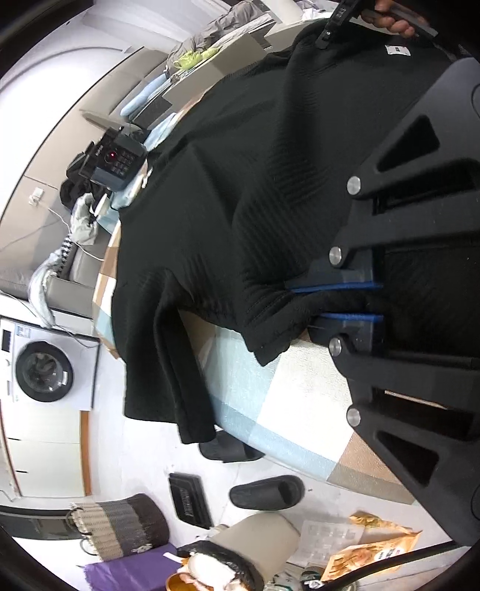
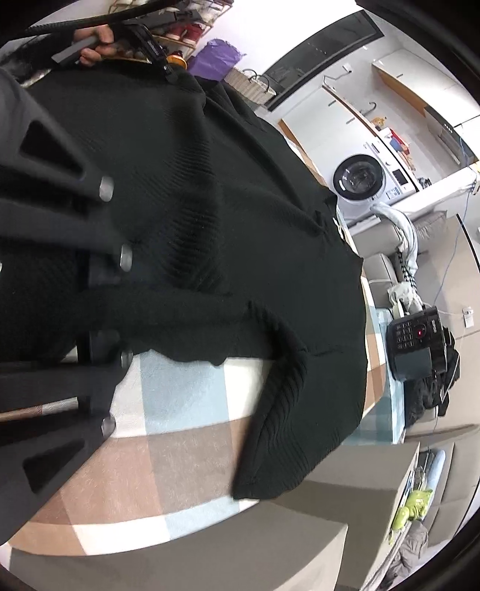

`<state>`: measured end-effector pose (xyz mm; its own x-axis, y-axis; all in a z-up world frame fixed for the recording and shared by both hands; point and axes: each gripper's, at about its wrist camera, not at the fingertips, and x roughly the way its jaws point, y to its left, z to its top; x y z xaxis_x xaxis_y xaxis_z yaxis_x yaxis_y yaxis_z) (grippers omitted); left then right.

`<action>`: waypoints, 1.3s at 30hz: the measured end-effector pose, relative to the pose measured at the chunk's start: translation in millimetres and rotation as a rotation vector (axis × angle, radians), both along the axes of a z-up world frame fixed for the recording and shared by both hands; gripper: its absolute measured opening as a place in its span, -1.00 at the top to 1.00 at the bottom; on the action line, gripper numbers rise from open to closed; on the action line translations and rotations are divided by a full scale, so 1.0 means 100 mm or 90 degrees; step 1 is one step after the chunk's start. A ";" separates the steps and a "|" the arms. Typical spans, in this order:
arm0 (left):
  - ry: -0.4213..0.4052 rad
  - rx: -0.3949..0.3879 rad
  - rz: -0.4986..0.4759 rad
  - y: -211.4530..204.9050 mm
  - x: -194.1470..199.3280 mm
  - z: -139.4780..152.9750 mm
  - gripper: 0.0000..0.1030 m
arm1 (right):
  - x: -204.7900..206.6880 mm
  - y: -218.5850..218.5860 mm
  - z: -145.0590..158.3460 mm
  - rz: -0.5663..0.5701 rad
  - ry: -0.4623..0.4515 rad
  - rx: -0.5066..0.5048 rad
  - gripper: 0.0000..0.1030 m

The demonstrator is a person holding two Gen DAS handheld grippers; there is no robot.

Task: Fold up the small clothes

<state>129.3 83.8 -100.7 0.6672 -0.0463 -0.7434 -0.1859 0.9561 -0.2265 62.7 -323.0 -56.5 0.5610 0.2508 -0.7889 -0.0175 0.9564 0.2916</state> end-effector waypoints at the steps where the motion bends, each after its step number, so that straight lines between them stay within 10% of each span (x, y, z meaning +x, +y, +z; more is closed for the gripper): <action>1: -0.005 0.006 -0.002 -0.03 -0.04 0.03 0.91 | -0.04 0.00 0.01 0.001 -0.005 -0.005 0.90; 14: -0.012 0.010 -0.047 -0.43 -0.71 0.15 0.91 | -0.51 -0.43 -0.02 -0.053 0.027 0.012 0.88; 17: -0.009 0.011 -0.042 -0.44 -0.77 0.16 0.90 | -0.46 -0.45 0.02 -0.063 0.037 0.021 0.41; 22: 0.005 -0.007 -0.015 -0.36 -0.79 0.21 0.23 | -0.45 -0.58 0.26 -0.097 -0.008 0.057 0.06; 39: -0.016 -0.023 0.029 -0.15 -0.35 0.56 -0.51 | 0.41 -1.44 0.04 -0.341 0.082 0.257 0.03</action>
